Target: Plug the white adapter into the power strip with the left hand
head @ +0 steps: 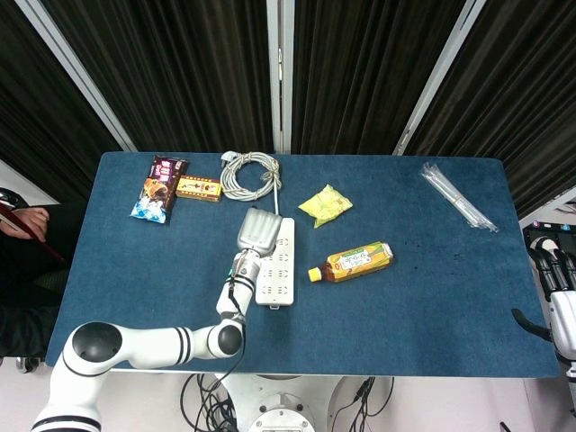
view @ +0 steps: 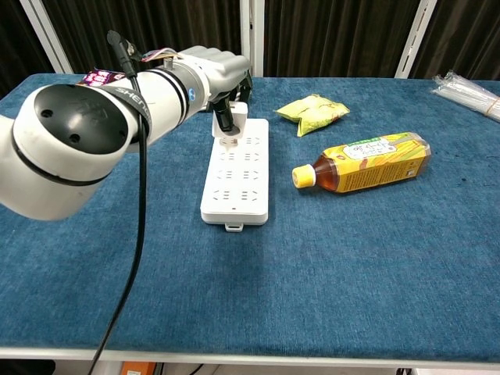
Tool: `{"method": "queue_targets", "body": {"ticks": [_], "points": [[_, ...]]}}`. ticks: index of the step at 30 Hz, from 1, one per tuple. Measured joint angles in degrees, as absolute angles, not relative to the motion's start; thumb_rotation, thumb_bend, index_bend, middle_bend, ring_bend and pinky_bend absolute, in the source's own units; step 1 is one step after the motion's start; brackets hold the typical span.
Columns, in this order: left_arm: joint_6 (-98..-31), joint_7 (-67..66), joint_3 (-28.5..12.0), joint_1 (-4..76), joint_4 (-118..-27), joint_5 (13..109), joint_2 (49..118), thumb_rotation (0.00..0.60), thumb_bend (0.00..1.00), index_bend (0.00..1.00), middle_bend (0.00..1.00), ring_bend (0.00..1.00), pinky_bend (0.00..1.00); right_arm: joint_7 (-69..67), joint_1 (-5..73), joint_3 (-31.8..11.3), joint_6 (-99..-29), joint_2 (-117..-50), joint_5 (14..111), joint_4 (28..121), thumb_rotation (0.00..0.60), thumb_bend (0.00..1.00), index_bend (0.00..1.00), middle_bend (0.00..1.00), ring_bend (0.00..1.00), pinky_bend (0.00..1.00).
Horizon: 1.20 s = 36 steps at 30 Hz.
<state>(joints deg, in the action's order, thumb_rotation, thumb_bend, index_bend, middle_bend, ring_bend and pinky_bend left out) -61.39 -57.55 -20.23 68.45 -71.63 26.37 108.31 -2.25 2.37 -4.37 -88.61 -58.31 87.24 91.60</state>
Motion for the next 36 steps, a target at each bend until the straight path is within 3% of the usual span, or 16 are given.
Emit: {"method": "queue_targets", "body": {"ticks": [19,36], "points": [[-58.6,-57.9,-19.4,69.1,-69.5,25.3,108.5,0.600,0.34,0.66,0.74,0.61,0.39,-2.2,2.2,-4.4,-88.6,-58.5,87.0,91.6,0.600,0.08,0.00,0.07,0.00,0.00],[-52.3,-48.7,-20.7,67.2,-69.1,24.7,105.7,0.600,0.35,0.66,0.74,0.60,0.39,-1.4,2.0,-4.6,-88.7,-58.2,86.6,92.4,0.600,0.08,0.00,0.07,0.00,0.00]]}}
